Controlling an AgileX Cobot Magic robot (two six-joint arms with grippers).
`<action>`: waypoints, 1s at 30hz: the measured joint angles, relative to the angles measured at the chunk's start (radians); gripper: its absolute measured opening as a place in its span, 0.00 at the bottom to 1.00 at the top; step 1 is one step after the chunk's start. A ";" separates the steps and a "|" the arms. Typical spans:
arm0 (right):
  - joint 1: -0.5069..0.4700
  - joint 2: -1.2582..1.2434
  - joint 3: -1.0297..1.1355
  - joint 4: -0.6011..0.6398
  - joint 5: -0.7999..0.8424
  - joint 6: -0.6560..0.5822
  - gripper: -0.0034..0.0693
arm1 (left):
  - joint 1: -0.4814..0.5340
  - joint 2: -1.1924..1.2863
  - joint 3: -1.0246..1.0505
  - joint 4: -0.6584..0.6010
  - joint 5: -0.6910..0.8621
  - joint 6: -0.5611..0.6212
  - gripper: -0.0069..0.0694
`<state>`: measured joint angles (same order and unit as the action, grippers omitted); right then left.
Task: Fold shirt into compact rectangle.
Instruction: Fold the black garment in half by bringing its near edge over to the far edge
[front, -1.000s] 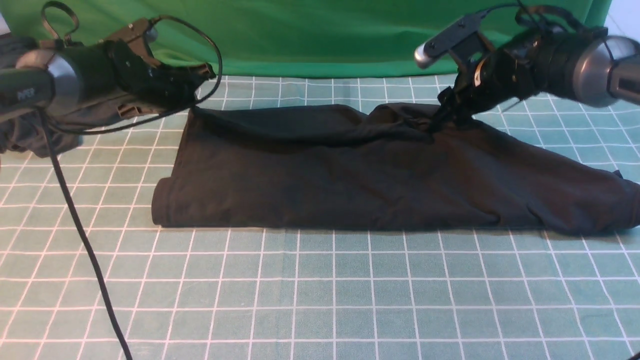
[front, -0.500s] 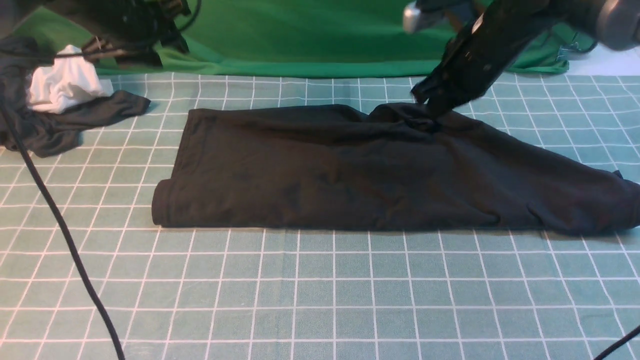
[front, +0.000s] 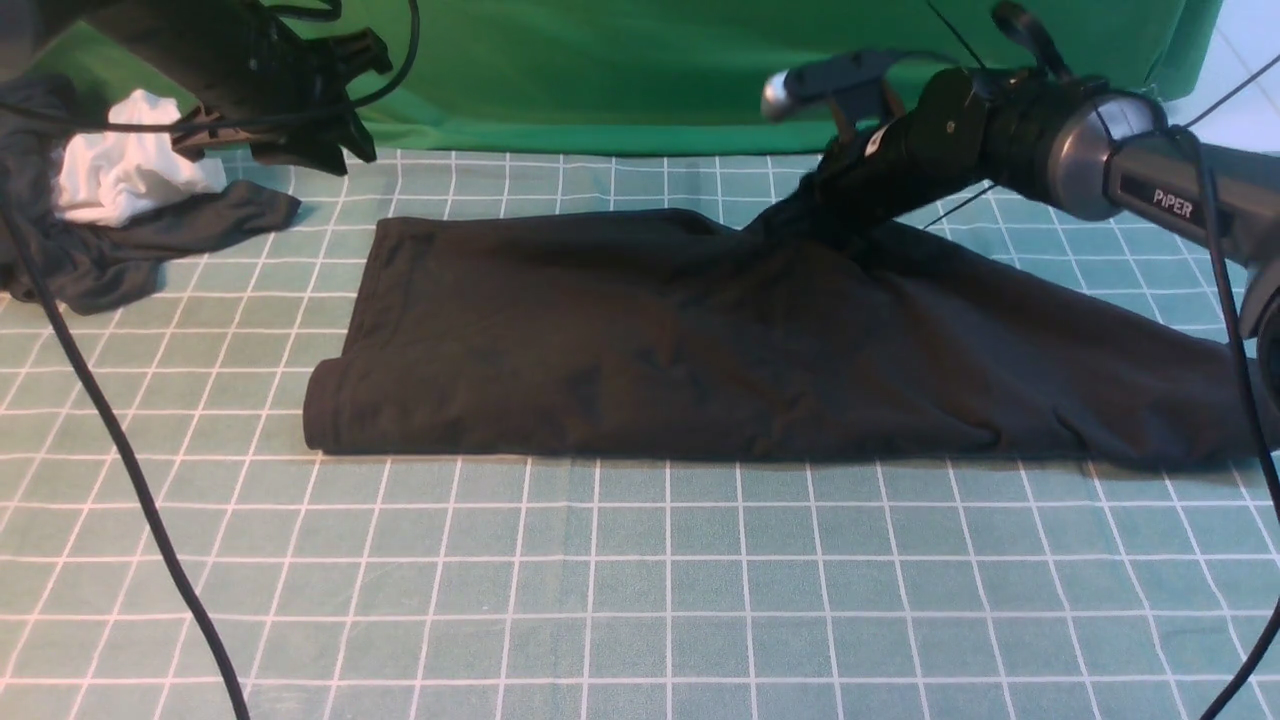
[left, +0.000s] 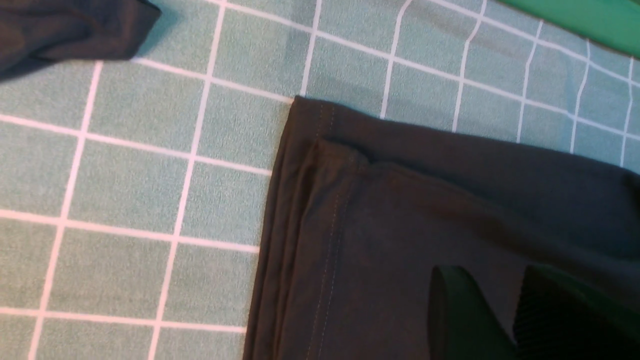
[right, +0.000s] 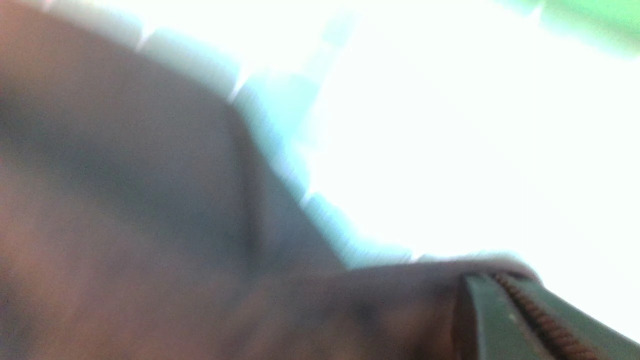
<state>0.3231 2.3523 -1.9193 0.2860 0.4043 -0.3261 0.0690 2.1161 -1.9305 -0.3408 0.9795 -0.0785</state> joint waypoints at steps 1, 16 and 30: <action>-0.002 0.000 -0.002 0.000 0.000 0.000 0.11 | 0.000 0.000 0.000 0.000 0.000 0.000 0.29; -0.135 -0.210 -0.245 -0.005 0.684 0.000 0.08 | -0.042 -0.018 0.074 -0.021 0.234 0.068 0.30; -0.183 -0.264 -0.104 -0.024 0.812 0.003 0.07 | -0.095 0.172 0.118 0.215 -0.422 0.085 0.32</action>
<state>0.1406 2.0879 -2.0234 0.2616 1.2167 -0.3233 -0.0258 2.2877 -1.8129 -0.1253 0.5576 0.0063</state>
